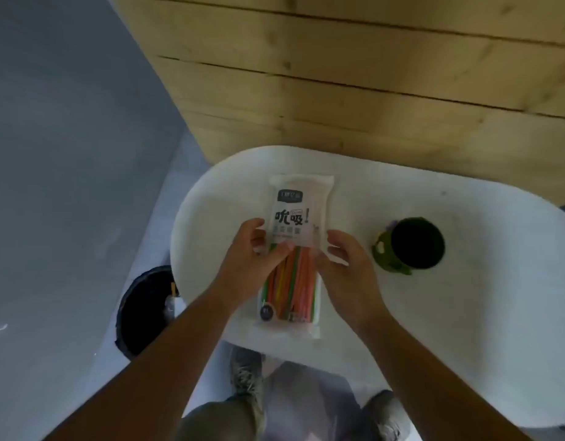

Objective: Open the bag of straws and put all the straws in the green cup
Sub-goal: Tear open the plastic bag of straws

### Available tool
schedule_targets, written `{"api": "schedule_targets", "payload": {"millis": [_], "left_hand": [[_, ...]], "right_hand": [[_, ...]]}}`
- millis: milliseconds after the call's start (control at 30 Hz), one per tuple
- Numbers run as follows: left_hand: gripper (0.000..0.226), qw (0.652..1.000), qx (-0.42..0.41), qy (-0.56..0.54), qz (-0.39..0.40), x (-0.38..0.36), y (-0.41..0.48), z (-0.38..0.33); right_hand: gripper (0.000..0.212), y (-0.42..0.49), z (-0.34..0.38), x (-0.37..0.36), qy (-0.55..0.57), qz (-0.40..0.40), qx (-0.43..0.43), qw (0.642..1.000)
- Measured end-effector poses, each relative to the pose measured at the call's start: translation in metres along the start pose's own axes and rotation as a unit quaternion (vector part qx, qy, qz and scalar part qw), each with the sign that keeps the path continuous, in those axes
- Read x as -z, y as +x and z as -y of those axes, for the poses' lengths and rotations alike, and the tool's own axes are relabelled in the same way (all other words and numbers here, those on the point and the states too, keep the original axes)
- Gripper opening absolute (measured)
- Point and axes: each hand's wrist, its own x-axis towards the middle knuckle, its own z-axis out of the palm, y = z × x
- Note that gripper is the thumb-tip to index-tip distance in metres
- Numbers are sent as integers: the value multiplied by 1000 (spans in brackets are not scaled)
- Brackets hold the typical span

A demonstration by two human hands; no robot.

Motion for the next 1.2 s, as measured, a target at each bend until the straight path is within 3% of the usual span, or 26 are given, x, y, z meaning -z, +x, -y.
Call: {"api": "schedule_targets", "payload": {"millis": [167, 300, 433, 667, 733, 867, 1000, 1100, 1200], "left_hand": [[65, 996, -74, -16, -38, -14, 28, 21], [58, 988, -119, -59, -82, -22, 40, 22], [64, 977, -177, -79, -89, -24, 37, 5], [45, 949, -292, -112, -30, -17, 5, -29], [50, 939, -323, -118, -20, -18, -16, -33], [33, 922, -372, -106, -28, -18, -55, -39], [25, 904, -413, -112, -18, -19, -85, -39], [36, 902, -419, -89, -57, -17, -98, -34], [68, 913, -379, -34, -150, -21, -112, -27]], "right_hand": [[27, 28, -25, -13, 87, -10, 10, 996], [62, 46, -37, -13, 135, -14, 26, 990], [66, 49, -36, -10, 115, -15, 80, 990], [39, 25, -3, 12, 123, -9, 219, 968], [32, 1, 8, 20, 117, -13, 262, 958], [30, -49, 34, 40, 140, -55, 323, 934], [26, -98, 47, 63, 43, -91, 358, 928], [21, -120, 40, 70, -7, -102, 393, 914], [13, -126, 22, 72, -16, -110, 420, 901]]}}
